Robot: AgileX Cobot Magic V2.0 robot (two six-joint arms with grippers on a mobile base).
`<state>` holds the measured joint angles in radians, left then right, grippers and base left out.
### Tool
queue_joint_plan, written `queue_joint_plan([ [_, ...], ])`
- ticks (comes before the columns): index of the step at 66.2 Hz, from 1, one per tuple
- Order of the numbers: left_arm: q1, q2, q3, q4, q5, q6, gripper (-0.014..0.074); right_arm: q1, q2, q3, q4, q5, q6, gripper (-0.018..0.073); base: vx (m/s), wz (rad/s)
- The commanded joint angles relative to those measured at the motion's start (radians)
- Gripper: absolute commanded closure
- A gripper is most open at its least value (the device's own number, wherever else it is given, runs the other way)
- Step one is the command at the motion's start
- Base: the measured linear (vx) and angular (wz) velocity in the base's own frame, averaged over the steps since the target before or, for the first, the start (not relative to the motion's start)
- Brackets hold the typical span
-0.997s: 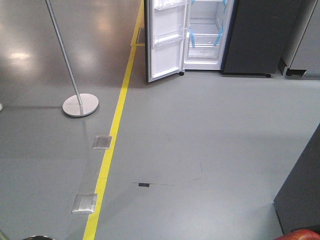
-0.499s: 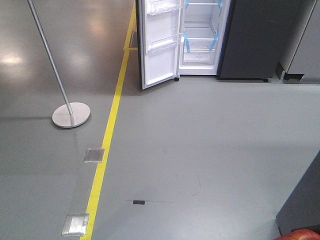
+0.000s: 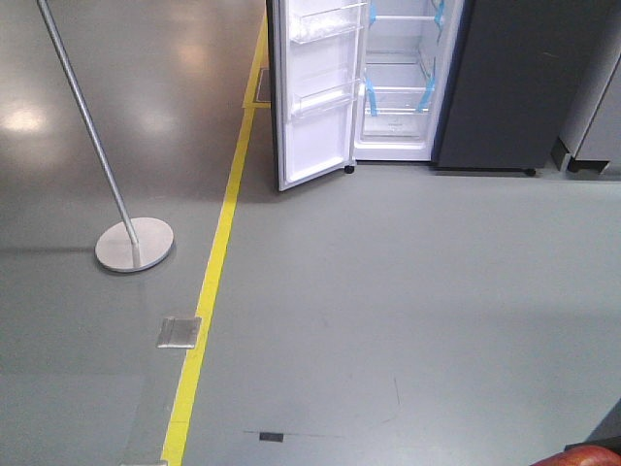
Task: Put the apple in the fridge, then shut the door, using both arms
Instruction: 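Drive the base closer to the open fridge, apple held in right gripper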
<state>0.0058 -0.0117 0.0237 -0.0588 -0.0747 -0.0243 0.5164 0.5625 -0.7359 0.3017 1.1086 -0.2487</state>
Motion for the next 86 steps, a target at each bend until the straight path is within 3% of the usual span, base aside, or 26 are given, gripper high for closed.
queue_joint_plan([
  [1, -0.005, -0.014, 0.029, -0.001, -0.073, -0.010, 0.0602, -0.001, 0.002, -0.025, 0.018, -0.054, -0.009, 0.0409, 0.25, 0.02],
  [86, -0.005, -0.014, 0.029, -0.001, -0.073, -0.010, 0.0602, -0.001, 0.002, -0.025, 0.018, -0.054, -0.009, 0.0409, 0.23, 0.00],
])
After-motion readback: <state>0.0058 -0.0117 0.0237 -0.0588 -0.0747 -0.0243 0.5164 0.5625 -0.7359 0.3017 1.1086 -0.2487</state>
